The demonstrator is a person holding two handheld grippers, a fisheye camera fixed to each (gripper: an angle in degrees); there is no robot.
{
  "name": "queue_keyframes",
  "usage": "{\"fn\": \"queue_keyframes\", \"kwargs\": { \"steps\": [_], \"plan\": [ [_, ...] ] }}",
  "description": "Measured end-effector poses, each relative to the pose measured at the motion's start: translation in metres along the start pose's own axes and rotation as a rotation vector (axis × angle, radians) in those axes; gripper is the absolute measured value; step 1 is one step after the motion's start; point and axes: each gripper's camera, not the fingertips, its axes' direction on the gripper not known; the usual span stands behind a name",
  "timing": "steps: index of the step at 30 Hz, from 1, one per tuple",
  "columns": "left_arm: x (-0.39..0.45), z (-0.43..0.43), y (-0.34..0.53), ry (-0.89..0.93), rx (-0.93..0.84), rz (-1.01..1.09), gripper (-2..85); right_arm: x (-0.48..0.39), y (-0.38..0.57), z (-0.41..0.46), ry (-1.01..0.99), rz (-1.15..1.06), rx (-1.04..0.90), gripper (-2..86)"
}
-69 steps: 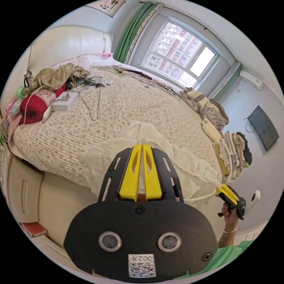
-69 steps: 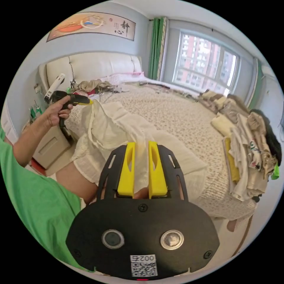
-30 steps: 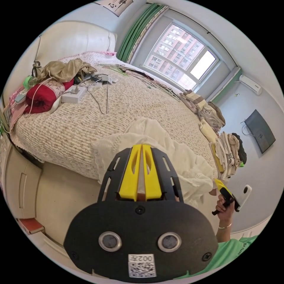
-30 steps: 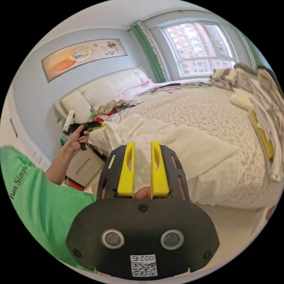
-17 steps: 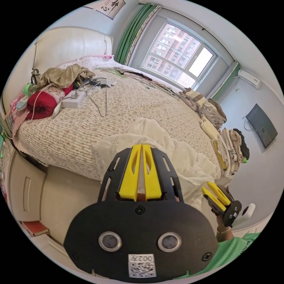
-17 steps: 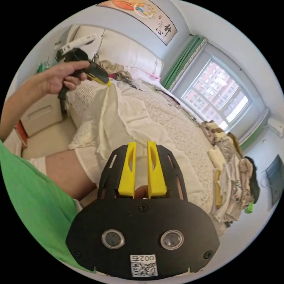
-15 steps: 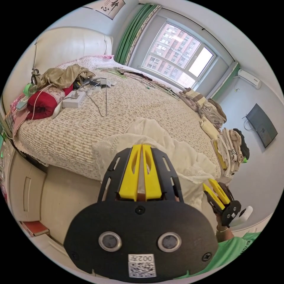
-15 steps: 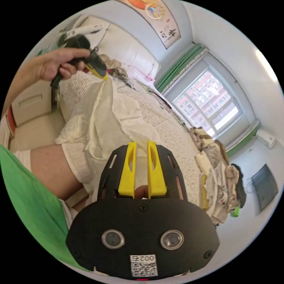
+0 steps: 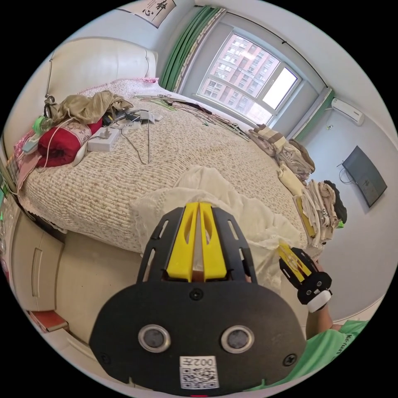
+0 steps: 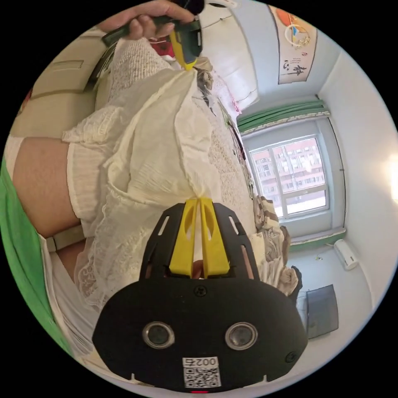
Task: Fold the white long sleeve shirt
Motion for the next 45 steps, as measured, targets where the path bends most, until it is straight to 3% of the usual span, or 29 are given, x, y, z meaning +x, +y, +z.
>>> {"fn": "queue_keyframes", "kwargs": {
  "steps": [7, 10, 13, 18, 26, 32, 37, 42, 45],
  "plan": [
    [-0.008, -0.004, 0.012, -0.005, 0.01, -0.022, -0.9, 0.141, 0.019, -0.006, -0.842, 0.499, 0.186, -0.7],
    [-0.009, -0.008, 0.018, -0.014, 0.031, -0.028, -0.9, 0.189, 0.037, 0.0, -0.937, 0.681, 0.289, -0.5],
    [-0.01, -0.012, 0.025, -0.02, 0.047, -0.037, -0.9, 0.212, 0.045, 0.004, -0.886, 0.777, 0.357, -0.2],
    [-0.019, -0.016, 0.037, -0.034, 0.048, -0.062, -0.9, 0.201, 0.033, 0.007, -0.864, 0.521, 0.333, 1.9],
    [-0.03, -0.016, 0.063, -0.021, 0.035, -0.088, -0.9, 0.171, 0.072, -0.016, -0.515, 0.382, 0.396, 12.3],
    [-0.025, -0.021, 0.086, -0.029, 0.037, -0.076, -0.9, 0.122, 0.077, -0.006, -0.586, 0.154, 0.347, 13.7],
    [-0.023, -0.029, 0.114, -0.037, 0.036, -0.074, -0.9, 0.099, 0.062, -0.019, -0.51, 0.038, 0.388, 16.2],
    [-0.018, -0.037, 0.143, -0.042, 0.038, -0.064, -0.9, 0.075, 0.043, -0.009, -0.382, -0.081, 0.333, 15.3],
    [-0.015, -0.044, 0.162, -0.046, 0.042, -0.058, -0.9, 0.068, 0.041, 0.011, -0.419, -0.061, 0.265, 8.5]
  ]
}}
